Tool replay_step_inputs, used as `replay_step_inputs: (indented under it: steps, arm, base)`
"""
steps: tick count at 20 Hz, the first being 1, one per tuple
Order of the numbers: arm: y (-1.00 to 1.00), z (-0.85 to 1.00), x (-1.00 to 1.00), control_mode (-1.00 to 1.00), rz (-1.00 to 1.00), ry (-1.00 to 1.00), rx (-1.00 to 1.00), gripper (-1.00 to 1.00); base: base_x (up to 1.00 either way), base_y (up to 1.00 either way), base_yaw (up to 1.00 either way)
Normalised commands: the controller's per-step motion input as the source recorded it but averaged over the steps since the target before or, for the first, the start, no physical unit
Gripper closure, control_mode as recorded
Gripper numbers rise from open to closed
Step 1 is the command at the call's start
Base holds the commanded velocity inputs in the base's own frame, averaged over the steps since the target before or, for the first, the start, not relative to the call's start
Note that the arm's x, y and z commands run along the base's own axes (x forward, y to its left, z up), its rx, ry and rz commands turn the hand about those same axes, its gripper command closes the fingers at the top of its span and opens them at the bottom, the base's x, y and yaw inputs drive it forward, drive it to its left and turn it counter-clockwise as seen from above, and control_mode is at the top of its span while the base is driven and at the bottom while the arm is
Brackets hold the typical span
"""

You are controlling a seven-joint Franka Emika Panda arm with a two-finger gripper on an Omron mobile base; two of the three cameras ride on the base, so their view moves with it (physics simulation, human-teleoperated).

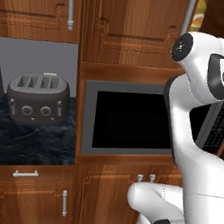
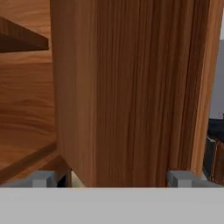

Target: Open the cabinet. Pick the kiwi and apple from the cabinet and place them into the bowl. Then close the cabinet.

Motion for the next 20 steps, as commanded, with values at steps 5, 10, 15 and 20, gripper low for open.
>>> replay_step_inputs:
  steps: [5,10,15,20]
  arm:
    - [-0.47,-0.07,0.06,-1.0,-0.06,0.0,0.0,-1.0]
    - [-0.63,0.0,0.0,-1.0,-0.09,0.0,0.0,-1.0]
    - [-0.69,-0.02,0.0,-1.0,-0.09,0.0,0.0,-1.0]
    - [-0.49,-0.09,0.01,-1.0,-0.05,0.0,-0.02,-1.0]
  base:
    - [0.0,0.0,0.0]
    - [0.0,0.0,0.0]
    - [0.0,0.0,0.0]
    - [0.0,0.0,0.0]
